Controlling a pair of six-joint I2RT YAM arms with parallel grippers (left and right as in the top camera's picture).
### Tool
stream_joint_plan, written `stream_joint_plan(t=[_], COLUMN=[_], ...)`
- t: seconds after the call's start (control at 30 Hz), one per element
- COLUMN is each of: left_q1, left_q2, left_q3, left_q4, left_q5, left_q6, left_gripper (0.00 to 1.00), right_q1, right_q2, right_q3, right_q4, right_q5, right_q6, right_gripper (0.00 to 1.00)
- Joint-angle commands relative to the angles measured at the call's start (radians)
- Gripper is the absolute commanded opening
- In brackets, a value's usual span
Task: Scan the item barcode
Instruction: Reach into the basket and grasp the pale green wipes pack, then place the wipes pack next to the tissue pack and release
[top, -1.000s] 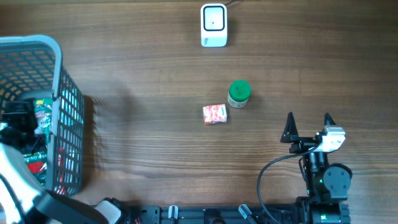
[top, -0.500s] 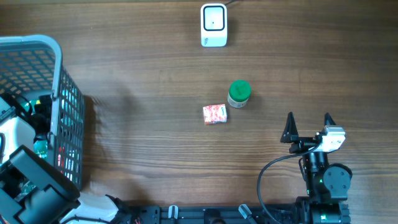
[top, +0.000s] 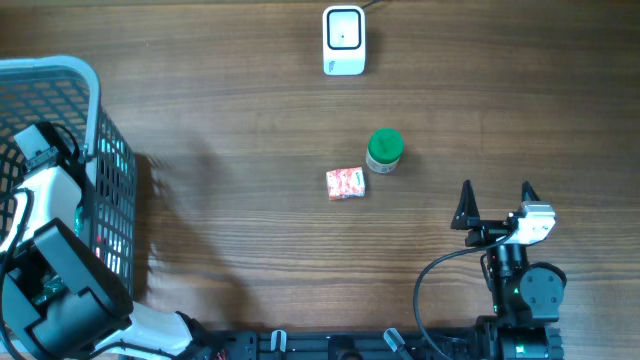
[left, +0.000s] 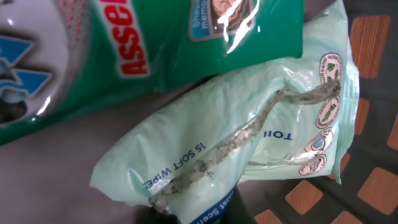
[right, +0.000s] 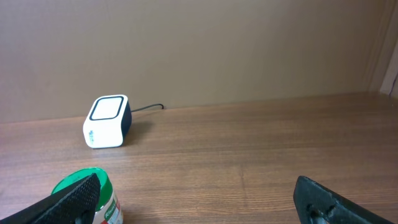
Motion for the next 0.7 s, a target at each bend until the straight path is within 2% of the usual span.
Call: stream_joint_plan(t=[0.0, 0.1, 0.17, 0.23, 0.27, 0.33, 0.37, 0.43, 0.47, 0.57, 0.67], left_q1=[-0.012, -0.009, -0.009, -0.009, -0.011, -0.027, -0.052, -0.113, -0.206, -0.346, -0.52], left_q2=[-0.047, -0.295, -0.428, -0.607, -0.754, -0.883, -0.948, -1.001, -0.992, -0.933, -0.825], left_q3=[0.003, 0.166, 0.239, 0.292, 0.297, 0.297, 0.296, 0.295, 0.295, 0.288, 0.23], left_q4=[-0.1, -0.254, -0.303, -0.299, -0.274, -0.272, -0.284, -0.314, -0.366, -0.483, -0.507], left_q5=[-0.107, -0.14, -0.159, -0.159, -0.156, -0.101, -0.02, 0.165, 0.315, 0.317, 0.315], left_q6=[0.05, 0.051, 0.068, 0.089, 0.074, 0.07, 0.077, 0.132, 0.257, 0.373, 0.391], left_gripper=[0.04, 0.04, 0.04, 0.04, 0.04, 0.04, 0.04, 0.04, 0.04, 0.04, 0.04], right_q1=[-0.002, -0.002, -0.002, -0.002, -0.002, -0.002, -0.002, -0.002, -0.002, -0.002, -0.002], right_q2=[-0.006, -0.006, -0.006, -0.006, -0.006, -0.006, -0.006, -0.006, -0.006, -0.006, -0.006], right_q3=[-0.001, -0.001, -0.001, -0.001, -0.001, -0.001, -0.001, -0.001, -0.001, -0.001, -0.001], right_q4=[0.003, 0.003, 0.003, 0.003, 0.004, 0.003, 0.003, 0.003, 0.003, 0.003, 0.003], right_q5=[0.008, 0.008, 0.008, 0.008, 0.008, 0.008, 0.008, 0.008, 0.008, 0.008, 0.008], right_q6=[0.016, 0.016, 0.017, 0.017, 0.017, 0.017, 0.016, 0.017, 0.017, 0.017, 0.017], right_gripper=[1.0, 1.0, 1.0, 1.0, 1.0, 1.0, 1.0, 1.0, 1.0, 1.0, 1.0])
